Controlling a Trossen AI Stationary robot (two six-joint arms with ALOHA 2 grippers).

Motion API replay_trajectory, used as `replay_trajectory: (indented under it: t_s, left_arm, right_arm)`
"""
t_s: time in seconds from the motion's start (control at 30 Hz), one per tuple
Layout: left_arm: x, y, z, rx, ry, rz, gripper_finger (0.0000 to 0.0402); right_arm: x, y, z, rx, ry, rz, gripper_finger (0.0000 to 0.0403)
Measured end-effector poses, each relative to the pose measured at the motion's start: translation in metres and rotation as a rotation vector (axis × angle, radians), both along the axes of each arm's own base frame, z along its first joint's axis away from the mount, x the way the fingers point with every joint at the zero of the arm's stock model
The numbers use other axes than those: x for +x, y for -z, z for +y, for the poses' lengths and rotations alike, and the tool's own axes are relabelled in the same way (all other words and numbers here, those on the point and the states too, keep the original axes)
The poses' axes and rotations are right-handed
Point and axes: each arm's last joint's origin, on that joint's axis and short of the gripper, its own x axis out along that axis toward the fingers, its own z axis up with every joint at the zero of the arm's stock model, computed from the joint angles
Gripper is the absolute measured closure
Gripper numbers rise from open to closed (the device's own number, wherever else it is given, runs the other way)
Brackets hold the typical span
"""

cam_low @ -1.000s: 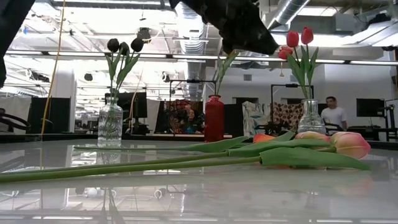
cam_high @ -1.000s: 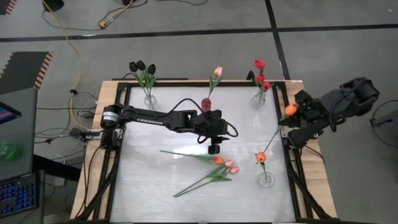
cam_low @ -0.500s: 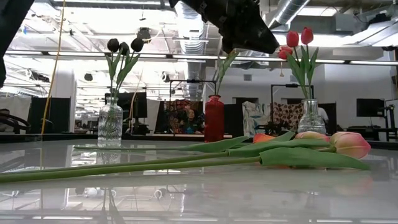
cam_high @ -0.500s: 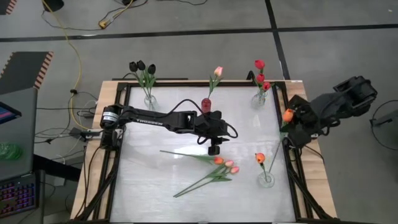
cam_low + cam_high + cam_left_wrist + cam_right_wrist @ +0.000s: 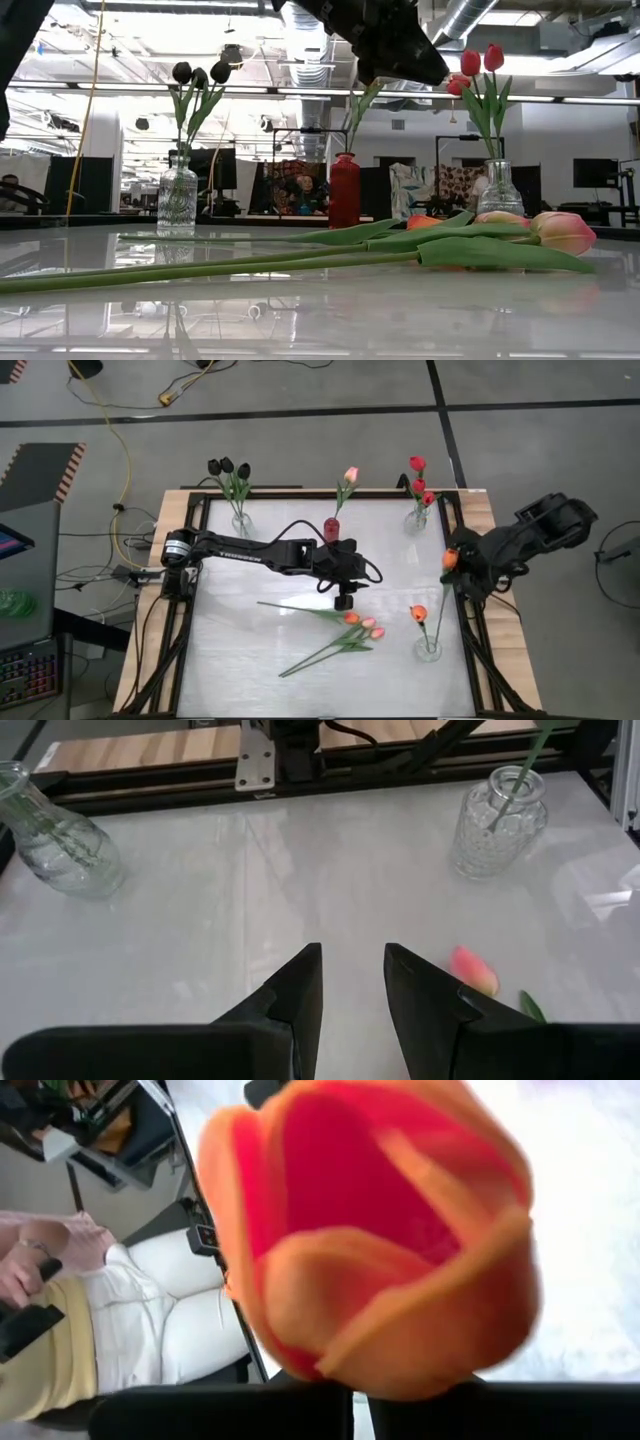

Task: Sort flowers into vase by color
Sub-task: Put the top orange flower into the bottom transparent vase

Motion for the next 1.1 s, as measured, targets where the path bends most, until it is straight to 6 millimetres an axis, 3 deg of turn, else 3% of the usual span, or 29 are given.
replay_trajectory:
  t_s: [1.1]
  left_arm:
    - [0.000,0.000,-0.001,-0.014,0.000,0.003,0.0304]
  right_arm:
    - [-0.003,0.017,0.080,-0.232,-0.139,-0.083,0.0365]
